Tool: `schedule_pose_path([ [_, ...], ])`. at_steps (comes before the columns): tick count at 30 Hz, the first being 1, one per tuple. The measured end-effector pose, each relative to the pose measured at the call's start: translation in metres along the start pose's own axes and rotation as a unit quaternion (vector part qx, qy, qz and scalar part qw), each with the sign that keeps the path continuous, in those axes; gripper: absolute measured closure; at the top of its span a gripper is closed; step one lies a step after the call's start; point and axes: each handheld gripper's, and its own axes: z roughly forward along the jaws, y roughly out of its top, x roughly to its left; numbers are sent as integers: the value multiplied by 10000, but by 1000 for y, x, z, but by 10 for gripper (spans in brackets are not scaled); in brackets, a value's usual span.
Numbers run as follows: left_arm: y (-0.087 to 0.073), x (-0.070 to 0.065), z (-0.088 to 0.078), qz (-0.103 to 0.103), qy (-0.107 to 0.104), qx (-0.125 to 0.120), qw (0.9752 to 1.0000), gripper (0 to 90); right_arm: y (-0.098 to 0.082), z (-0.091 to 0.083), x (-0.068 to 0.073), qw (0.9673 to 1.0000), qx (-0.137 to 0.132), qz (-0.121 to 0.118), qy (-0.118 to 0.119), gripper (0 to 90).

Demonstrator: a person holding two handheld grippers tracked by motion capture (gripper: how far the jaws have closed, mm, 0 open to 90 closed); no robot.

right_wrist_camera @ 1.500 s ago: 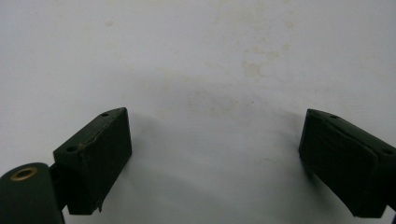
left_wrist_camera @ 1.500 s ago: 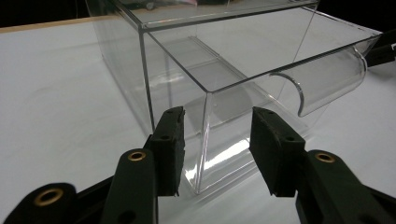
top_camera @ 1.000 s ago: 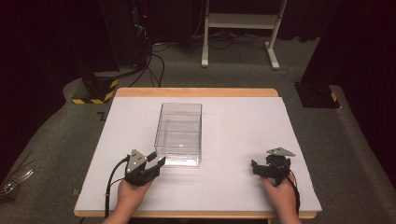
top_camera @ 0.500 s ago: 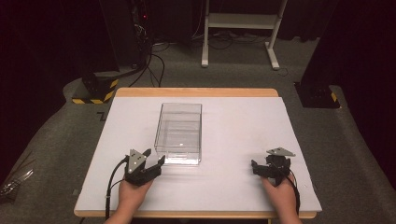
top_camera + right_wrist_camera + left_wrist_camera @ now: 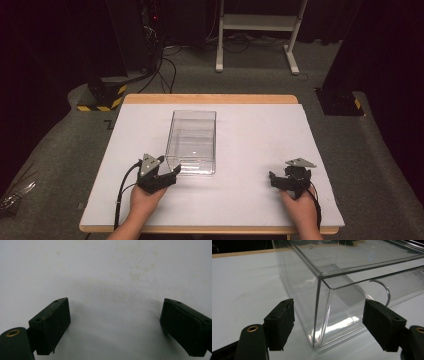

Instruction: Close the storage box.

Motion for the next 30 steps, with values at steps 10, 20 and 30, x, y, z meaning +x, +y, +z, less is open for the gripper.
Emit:
schedule_pose_path([
  [10,5,5,12,-159,8,10,9999,259,0,0,0,10000,20,20,4,93],
  [20,7,4,21,-193,-36,67,9998,336,0,0,0,10000,9,22,5,94],
  [30,7,3,25,-216,39,59,9997,332,0,0,0,10000,10,22,4,94],
])
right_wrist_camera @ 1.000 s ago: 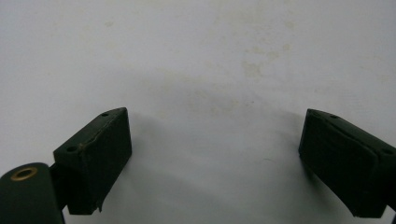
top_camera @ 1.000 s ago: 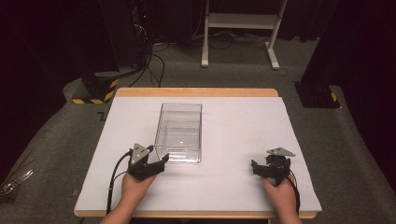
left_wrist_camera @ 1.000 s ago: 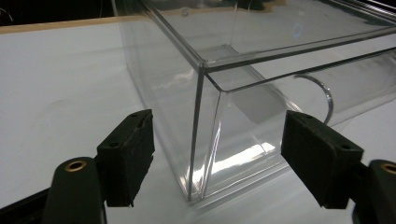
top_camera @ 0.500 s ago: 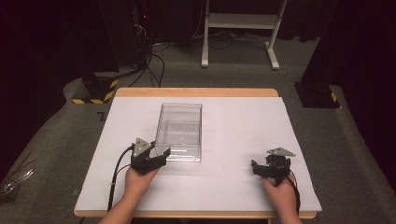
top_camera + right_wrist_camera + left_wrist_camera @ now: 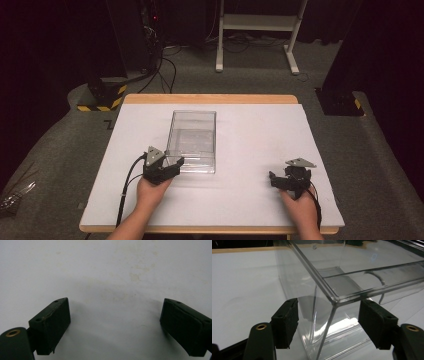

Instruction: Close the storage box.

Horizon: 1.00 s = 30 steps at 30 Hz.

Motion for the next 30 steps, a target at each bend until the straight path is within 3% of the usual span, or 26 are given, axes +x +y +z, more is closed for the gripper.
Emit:
schedule_pose_path([
  [19,-6,1,-8,-25,-80,11,10000,395,0,0,0,10000,-10,-22,-4,94],
  [25,-9,3,-18,71,-139,-24,9999,401,0,0,0,10000,-11,-23,-4,93],
  [30,-13,11,-32,34,-179,-43,9998,403,0,0,0,10000,-12,-23,-4,94],
])
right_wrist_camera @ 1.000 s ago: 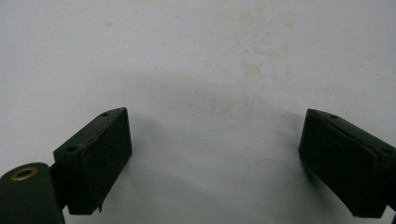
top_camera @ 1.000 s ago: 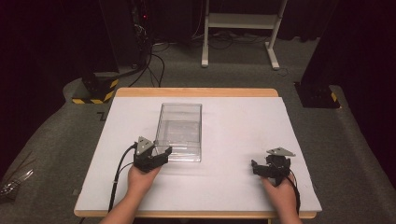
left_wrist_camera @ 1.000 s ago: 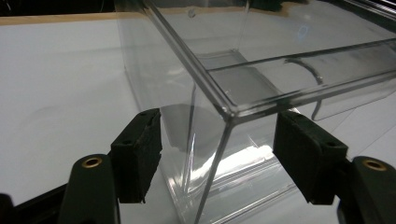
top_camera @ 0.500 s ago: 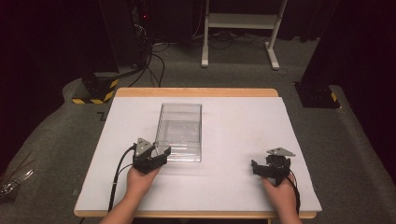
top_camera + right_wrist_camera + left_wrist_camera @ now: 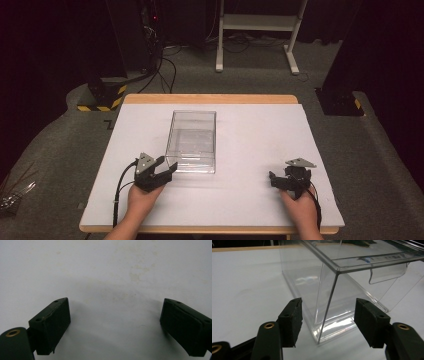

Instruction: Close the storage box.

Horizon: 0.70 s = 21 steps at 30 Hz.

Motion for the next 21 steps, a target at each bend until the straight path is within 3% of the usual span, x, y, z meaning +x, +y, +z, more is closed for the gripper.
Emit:
schedule_pose_path([
  [9,-9,17,-26,84,59,38,9999,451,0,0,0,10000,-1,-2,-4,93],
  [12,-13,24,-33,162,173,99,9997,455,0,0,0,10000,-1,-4,-5,94],
  [21,-30,59,-53,89,587,333,9977,451,0,0,0,10000,2,-2,-2,94],
])
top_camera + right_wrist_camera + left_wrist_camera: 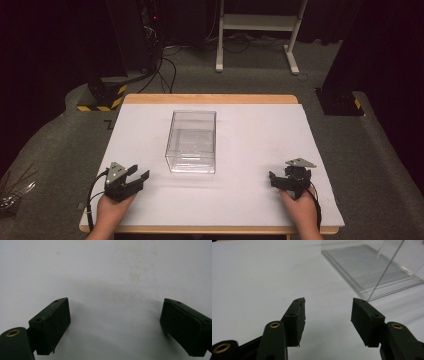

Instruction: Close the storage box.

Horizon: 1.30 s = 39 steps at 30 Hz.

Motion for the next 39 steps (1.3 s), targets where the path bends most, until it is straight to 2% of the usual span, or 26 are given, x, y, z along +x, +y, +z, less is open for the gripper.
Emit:
schedule_pose_path([
  [4,-7,17,-3,-75,177,116,9997,443,0,0,0,10000,-1,0,-2,94],
  [7,-11,24,-3,-76,305,209,9993,434,0,0,0,10000,-2,-2,-2,94],
  [12,-15,31,1,-78,420,469,9980,407,0,0,0,10000,-7,-1,-3,94],
  [14,-15,31,2,-95,405,507,9978,388,0,0,0,10000,-3,-3,0,94],
  [15,-15,32,3,-77,384,559,9977,385,0,0,0,10000,-8,-1,-2,94],
  [17,-14,31,9,-45,295,848,9959,320,0,0,0,10000,-4,-3,0,94],
  [19,-13,26,12,186,346,968,9945,247,0,0,0,10000,-4,-4,-1,94],
  [20,-14,25,11,258,362,931,9947,247,0,0,0,10000,-4,-5,-1,94],
  [25,-14,26,11,176,301,951,9949,263,0,0,0,10000,-5,-3,1,94],
  [39,-13,27,12,185,219,965,9949,236,0,0,0,10000,-9,-9,-4,95],
])
